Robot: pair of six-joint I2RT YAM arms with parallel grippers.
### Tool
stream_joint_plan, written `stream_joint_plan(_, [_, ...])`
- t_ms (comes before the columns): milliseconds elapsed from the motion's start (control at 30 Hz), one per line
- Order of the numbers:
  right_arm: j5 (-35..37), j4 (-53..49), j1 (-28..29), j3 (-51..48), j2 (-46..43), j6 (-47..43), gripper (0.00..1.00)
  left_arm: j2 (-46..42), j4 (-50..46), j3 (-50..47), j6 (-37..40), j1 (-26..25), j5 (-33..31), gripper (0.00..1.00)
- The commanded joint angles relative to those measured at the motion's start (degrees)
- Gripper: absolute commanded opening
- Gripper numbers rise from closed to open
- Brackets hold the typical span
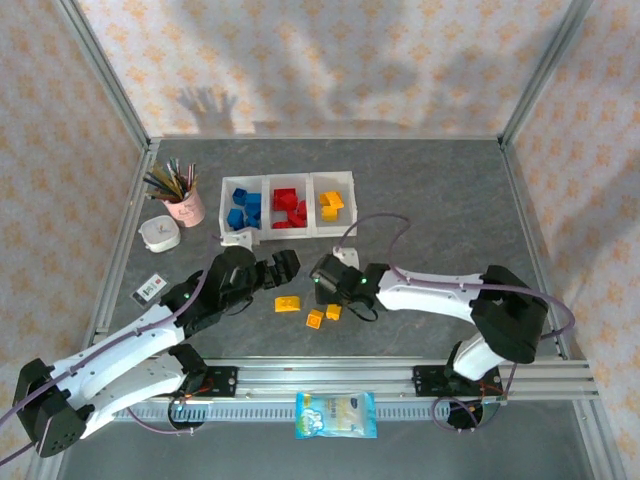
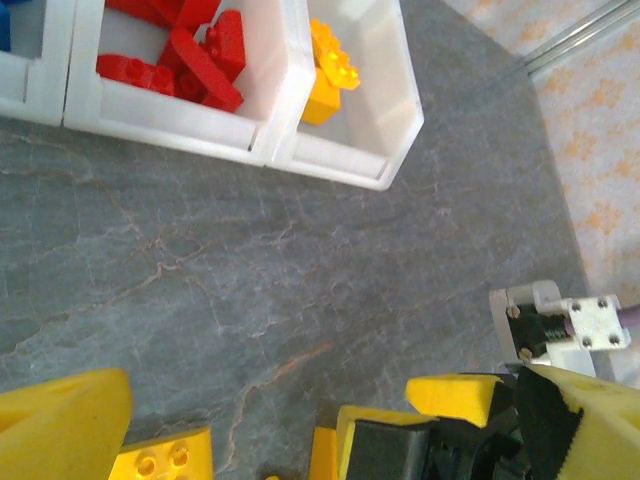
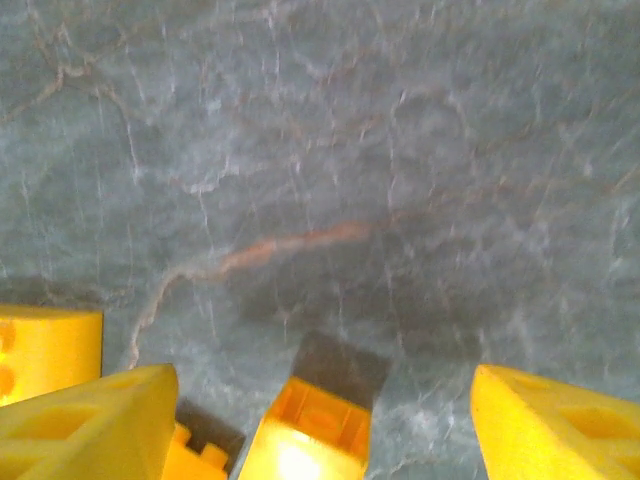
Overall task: Sort the legos into containers by color
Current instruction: Pick up the lego from the bottom-center of the table.
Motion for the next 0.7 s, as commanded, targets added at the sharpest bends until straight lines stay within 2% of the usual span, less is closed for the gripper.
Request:
stream_joint_plan(0, [3.2, -1.7, 1.7, -1.6, -1.0, 7.9, 0.77, -0.8, -0.9, -1.6, -0.1, -0.6, -1.2, 0.99])
stream_joint_plan(400, [2.9, -2.6, 5.0, -2.1, 2.4, 11.5, 0.76, -0.7, -0.5, -2.7, 0.7, -0.6, -1.2, 0.99])
stream_joint_plan(667, [4.2, -5.5, 5.2, -2.9, 1.9, 11.8, 0.63, -0.1, 0.3, -2.6, 0.9, -0.6, -0.9, 0.99])
